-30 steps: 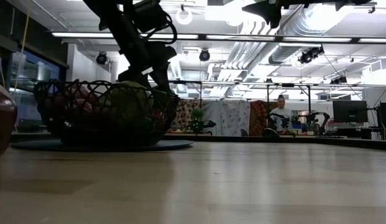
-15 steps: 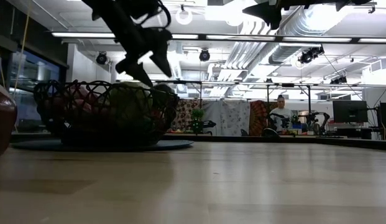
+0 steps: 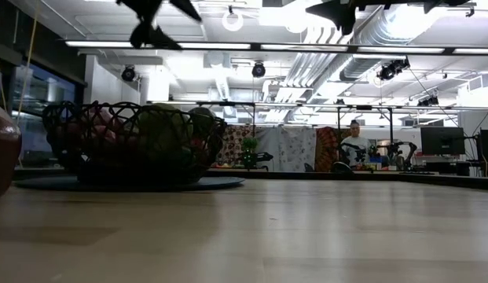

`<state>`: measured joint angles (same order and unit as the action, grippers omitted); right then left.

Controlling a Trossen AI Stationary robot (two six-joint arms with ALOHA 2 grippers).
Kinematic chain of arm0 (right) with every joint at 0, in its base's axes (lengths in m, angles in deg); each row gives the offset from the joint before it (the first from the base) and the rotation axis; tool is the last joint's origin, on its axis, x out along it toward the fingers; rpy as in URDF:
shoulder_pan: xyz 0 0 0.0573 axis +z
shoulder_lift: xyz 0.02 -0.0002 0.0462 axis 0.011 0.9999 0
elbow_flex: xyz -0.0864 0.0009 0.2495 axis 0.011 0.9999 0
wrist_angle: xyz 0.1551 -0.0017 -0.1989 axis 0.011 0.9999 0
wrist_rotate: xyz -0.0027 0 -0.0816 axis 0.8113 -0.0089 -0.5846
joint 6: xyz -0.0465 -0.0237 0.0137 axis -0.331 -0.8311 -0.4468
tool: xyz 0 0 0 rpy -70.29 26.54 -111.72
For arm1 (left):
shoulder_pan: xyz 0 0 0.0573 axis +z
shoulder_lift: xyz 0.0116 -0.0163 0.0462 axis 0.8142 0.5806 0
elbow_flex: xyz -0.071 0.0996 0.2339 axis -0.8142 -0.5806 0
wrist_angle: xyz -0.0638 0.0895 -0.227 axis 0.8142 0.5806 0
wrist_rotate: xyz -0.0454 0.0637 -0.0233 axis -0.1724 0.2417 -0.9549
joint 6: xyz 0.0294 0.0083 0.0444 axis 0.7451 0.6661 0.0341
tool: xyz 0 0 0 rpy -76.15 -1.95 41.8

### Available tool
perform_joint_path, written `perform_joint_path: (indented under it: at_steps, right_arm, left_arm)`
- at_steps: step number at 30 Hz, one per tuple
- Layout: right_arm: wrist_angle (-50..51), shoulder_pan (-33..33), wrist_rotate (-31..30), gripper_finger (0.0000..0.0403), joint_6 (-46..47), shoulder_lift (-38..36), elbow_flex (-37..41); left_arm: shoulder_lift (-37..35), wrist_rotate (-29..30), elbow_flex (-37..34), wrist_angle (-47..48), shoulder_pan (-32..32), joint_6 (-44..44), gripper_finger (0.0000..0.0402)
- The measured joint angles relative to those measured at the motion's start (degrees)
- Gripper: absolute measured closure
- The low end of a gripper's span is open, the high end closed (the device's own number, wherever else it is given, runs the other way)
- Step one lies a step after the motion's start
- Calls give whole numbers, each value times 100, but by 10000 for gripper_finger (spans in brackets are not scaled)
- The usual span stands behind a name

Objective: Build produce basket
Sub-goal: Put the red apple into the wire basket

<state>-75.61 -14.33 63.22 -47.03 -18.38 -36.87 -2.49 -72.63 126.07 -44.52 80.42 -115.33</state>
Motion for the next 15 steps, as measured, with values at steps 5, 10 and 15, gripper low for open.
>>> perform_joint_path:
  at_steps: [5, 10, 15]
  right_arm:
    - [-298, 0, 2, 6, 0, 0, 0]
    - [-357, 0, 2, 6, 0, 0, 0]
    - [-353, 0, 2, 6, 62, 0, 0]
  left_arm:
    - [-638, -217, 0, -595, -310, 765, 4]
    - [-895, -126, -116, -1431, -784, 1417, 4]
    - [-973, -233, -1033, -2733, -1139, 1376, 4]
